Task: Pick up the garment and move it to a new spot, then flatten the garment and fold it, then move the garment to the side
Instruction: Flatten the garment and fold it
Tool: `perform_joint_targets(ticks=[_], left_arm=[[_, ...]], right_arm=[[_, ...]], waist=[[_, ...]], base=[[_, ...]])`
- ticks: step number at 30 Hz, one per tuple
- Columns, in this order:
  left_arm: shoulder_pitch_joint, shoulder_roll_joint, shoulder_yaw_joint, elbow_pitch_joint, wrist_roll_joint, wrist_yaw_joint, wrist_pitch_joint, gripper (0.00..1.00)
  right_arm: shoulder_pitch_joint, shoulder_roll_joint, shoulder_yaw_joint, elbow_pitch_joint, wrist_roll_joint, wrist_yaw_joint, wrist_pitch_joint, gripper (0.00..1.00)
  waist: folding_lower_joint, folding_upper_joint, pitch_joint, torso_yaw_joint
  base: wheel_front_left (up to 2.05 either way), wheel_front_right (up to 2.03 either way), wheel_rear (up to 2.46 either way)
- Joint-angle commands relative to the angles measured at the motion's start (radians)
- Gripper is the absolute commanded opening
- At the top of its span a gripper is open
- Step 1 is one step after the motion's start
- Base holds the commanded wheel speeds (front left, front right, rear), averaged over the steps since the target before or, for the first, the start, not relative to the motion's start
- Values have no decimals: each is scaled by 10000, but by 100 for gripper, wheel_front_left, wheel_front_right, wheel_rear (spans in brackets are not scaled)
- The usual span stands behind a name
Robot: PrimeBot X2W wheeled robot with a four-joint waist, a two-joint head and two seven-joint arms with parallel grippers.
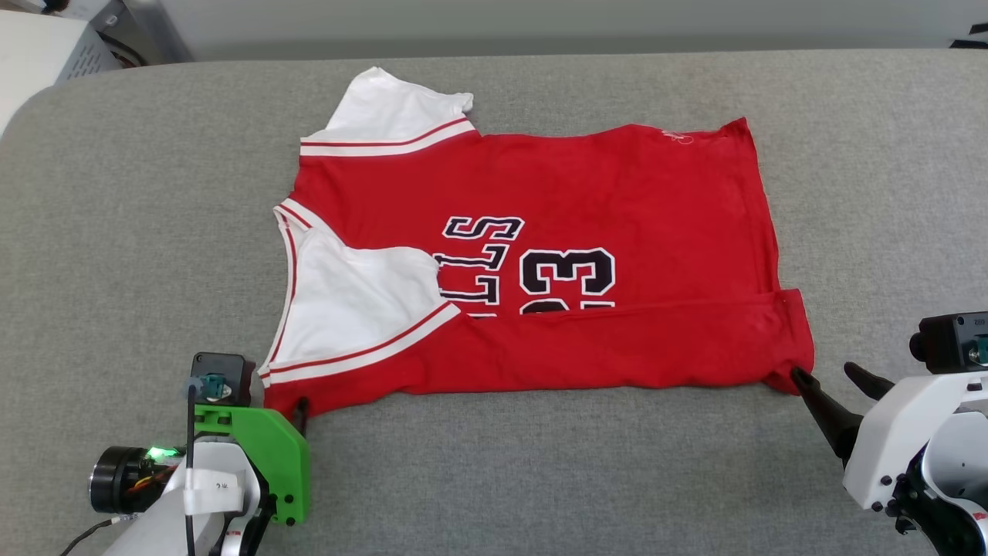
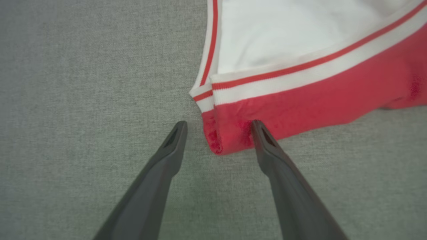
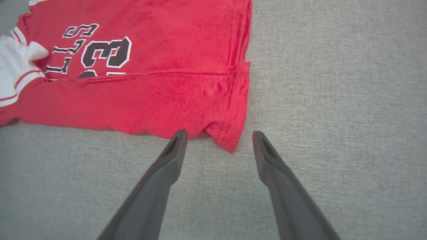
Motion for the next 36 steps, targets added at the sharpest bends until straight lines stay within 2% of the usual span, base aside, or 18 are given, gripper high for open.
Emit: perform_joint_targets(ticks=[1, 8, 10, 14, 18, 22, 28, 36], left_arm=[[-203, 7, 24, 131, -29, 15, -35, 100], [-280, -279, 25, 892, -324, -239, -136, 100], [-281, -397, -10, 1108, -542, -442, -15, 0], [-279, -515, -95, 1362, -831, -816, 147, 0], [-279, -550, 34, 1231, -932, -901, -124, 0], [-156, -694, 452, 539, -1378, -1017, -563, 0], [34, -254, 612, -720, -1253, -752, -548, 0], [127, 37, 594, -1935, -1040, -371, -314, 0]], right_arm=[[100, 35, -24, -89, -57, -6, -22, 100], [301, 125, -114, -215, 3, -6, -180, 100], [341, 96, -151, -228, -23, -6, -189, 100], [328, 33, -193, -224, -74, -6, -169, 100], [229, -35, -205, -117, -139, -6, -76, 100], [49, -25, -312, 250, -215, -6, 137, 100], [-433, 247, -580, 971, -539, -6, 643, 100], [-1236, 805, -972, 1995, -1040, -6, 627, 100]], waist=[[0, 0, 150, -129], [0, 0, 363, -237], [0, 0, 365, -239], [0, 0, 278, -198], [0, 0, 69, -50], [0, 0, -102, 170], [0, 0, -31, 483], [0, 0, 312, 806]], base=[[0, 0, 0], [0, 0, 0], [0, 0, 0], [0, 0, 0], [0, 0, 0], [0, 0, 0], [0, 0, 0], [0, 0, 0]])
